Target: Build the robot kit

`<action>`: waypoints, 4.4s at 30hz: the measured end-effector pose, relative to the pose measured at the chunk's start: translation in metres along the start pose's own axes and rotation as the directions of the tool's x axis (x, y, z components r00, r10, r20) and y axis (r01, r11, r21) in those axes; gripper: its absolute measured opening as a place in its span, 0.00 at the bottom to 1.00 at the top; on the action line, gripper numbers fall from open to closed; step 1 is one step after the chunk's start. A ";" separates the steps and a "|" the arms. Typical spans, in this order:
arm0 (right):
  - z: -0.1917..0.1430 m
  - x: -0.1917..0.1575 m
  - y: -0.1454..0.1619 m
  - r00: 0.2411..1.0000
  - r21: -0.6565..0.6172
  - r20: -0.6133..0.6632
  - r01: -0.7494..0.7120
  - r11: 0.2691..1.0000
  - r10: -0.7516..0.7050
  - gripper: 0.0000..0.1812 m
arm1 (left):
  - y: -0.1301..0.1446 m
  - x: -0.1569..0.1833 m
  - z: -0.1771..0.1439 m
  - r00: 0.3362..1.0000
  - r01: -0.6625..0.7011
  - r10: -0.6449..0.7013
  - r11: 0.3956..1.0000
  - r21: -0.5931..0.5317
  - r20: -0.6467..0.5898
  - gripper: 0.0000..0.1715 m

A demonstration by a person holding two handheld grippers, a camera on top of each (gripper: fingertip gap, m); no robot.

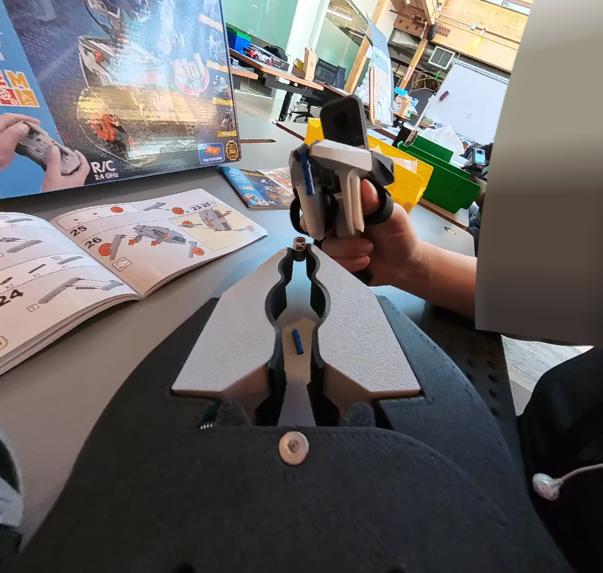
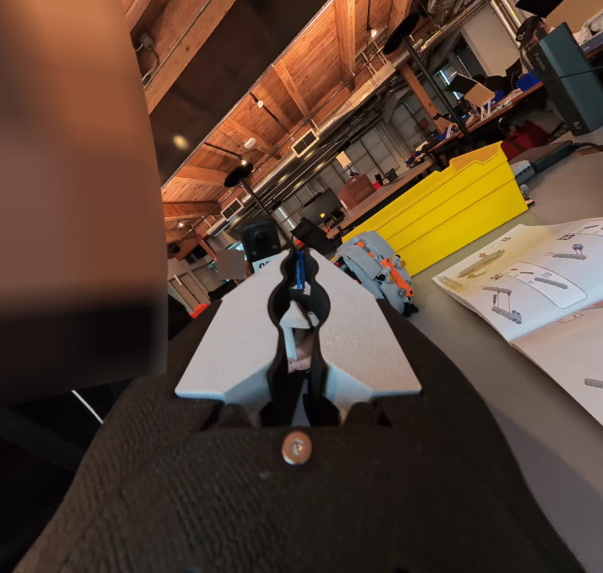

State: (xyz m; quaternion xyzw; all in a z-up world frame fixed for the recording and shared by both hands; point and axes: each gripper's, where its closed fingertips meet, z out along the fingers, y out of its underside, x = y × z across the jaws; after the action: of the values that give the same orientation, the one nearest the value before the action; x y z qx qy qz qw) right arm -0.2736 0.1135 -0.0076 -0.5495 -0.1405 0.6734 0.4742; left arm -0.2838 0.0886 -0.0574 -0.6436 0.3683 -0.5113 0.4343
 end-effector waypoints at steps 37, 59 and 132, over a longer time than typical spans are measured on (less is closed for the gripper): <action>0.016 -0.010 0.029 1.000 -0.138 -0.013 0.000 0.990 -0.002 0.01 | -0.010 0.013 -0.013 0.992 -0.123 0.122 0.991 0.052 0.014 0.03; 0.004 -0.028 0.042 0.914 -0.304 0.140 0.406 0.862 -0.382 0.01 | 0.000 0.029 -0.012 0.992 -0.050 0.050 0.999 -0.001 -0.114 0.03; 0.007 -0.012 0.034 0.995 -0.221 0.076 0.078 0.972 -0.062 0.01 | -0.008 0.019 -0.018 0.986 -0.168 0.168 0.985 0.040 0.007 0.03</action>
State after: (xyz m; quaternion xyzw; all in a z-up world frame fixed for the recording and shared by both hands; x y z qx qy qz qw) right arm -0.2974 0.0886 -0.0217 -0.5708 -0.2509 0.6545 0.4276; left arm -0.2974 0.0706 -0.0415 -0.6023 0.4100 -0.4789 0.4896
